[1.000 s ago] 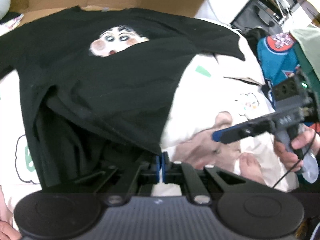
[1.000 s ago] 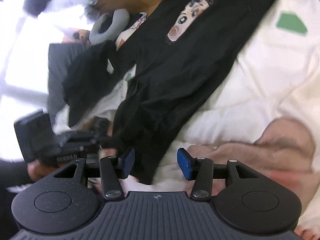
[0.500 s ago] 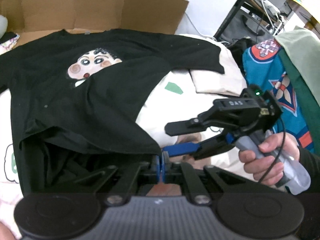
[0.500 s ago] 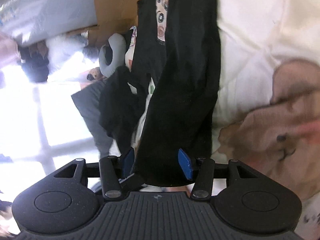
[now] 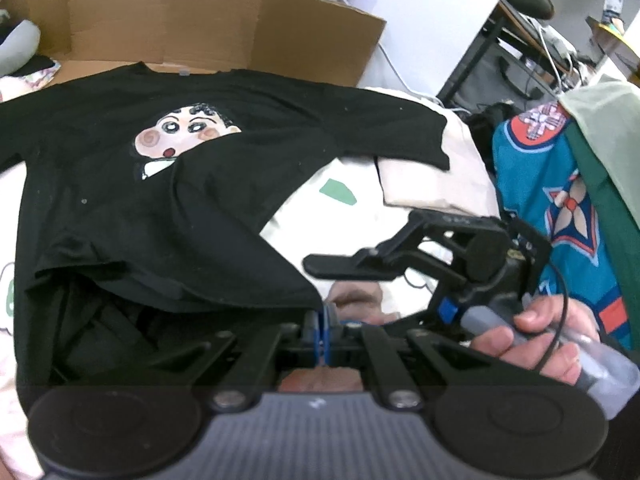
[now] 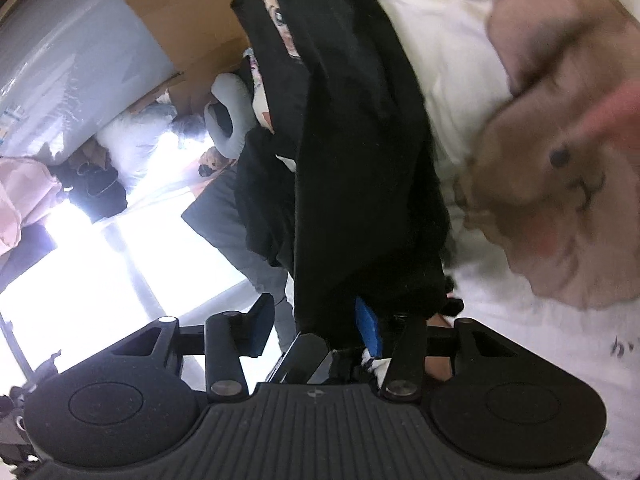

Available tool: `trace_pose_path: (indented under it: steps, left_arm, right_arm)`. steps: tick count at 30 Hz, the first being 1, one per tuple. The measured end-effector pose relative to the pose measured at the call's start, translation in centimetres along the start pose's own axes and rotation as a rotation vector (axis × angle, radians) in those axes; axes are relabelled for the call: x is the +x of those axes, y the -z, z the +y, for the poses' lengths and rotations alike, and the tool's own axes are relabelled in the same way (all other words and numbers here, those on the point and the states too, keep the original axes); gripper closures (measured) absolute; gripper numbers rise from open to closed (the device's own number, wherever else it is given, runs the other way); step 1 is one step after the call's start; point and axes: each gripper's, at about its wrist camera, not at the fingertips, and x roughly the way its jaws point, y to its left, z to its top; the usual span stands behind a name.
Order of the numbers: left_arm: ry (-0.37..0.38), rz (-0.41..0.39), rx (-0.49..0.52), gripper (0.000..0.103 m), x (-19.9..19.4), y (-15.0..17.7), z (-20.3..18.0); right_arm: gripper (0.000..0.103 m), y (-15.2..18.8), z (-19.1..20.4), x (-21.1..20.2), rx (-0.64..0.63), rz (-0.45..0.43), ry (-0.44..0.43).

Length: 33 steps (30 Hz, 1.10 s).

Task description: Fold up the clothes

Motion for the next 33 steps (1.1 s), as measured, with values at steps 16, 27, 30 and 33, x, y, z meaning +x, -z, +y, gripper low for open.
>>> trace_pose_path:
  steps: [16,27,30,33]
  left_arm:
    - [-0.038,-0.038,-0.129,0.101,1.1,2.4,-1.2]
    - [-0.015,-0.046,-0.139,0.101,2.0,3.2,-3.0]
    - [-0.010,-0.035,-0.123,0.100,2.1,3.1,-3.5]
    - [-0.007,-0.011,-0.134,0.098,2.0,3.4,-3.3]
  right_arm:
    - [0.089,0.1,-1.9,-2.1,0.075,-0.029,0.046]
    - [0.098,0.0,-1.1,-3.3,-0.013,-0.046,0.134]
    - [0.101,-0.2,-0.5,-4.0,-0.044,-0.052,0.148]
    - [0.101,-0.5,0.2,-5.0,-0.077,-0.071,0.151]
